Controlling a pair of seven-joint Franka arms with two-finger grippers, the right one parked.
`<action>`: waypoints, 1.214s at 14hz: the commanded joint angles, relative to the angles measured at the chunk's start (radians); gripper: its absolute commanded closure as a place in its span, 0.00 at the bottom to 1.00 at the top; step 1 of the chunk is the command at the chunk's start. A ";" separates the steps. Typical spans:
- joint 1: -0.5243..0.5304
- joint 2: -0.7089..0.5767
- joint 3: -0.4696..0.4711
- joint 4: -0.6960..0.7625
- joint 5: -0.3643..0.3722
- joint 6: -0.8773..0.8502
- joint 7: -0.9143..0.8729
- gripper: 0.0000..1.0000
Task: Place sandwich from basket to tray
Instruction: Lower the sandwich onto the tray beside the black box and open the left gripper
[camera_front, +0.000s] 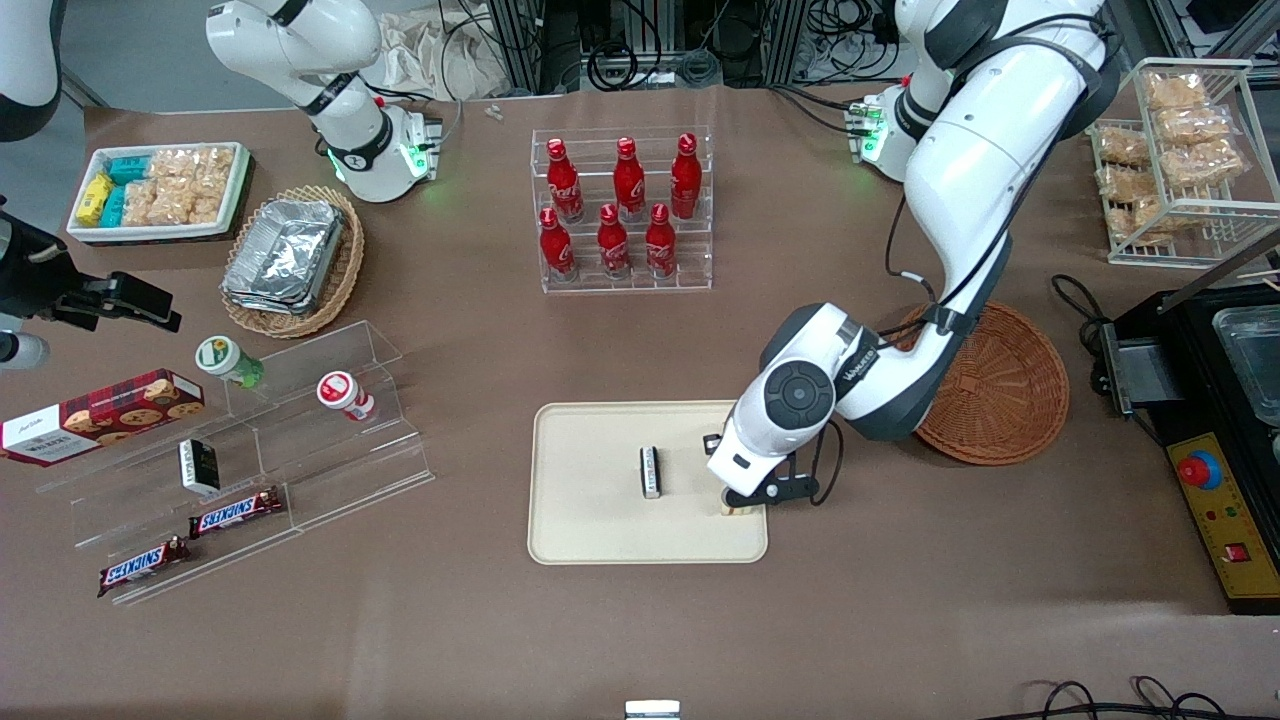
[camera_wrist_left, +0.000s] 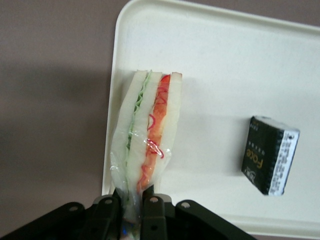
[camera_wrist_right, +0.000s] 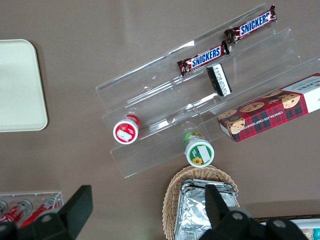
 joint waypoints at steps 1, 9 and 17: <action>-0.019 0.058 0.000 0.073 0.060 -0.003 -0.052 1.00; -0.048 0.055 0.006 0.070 0.189 0.013 -0.123 0.00; 0.013 -0.111 -0.003 0.067 0.065 -0.174 -0.123 0.00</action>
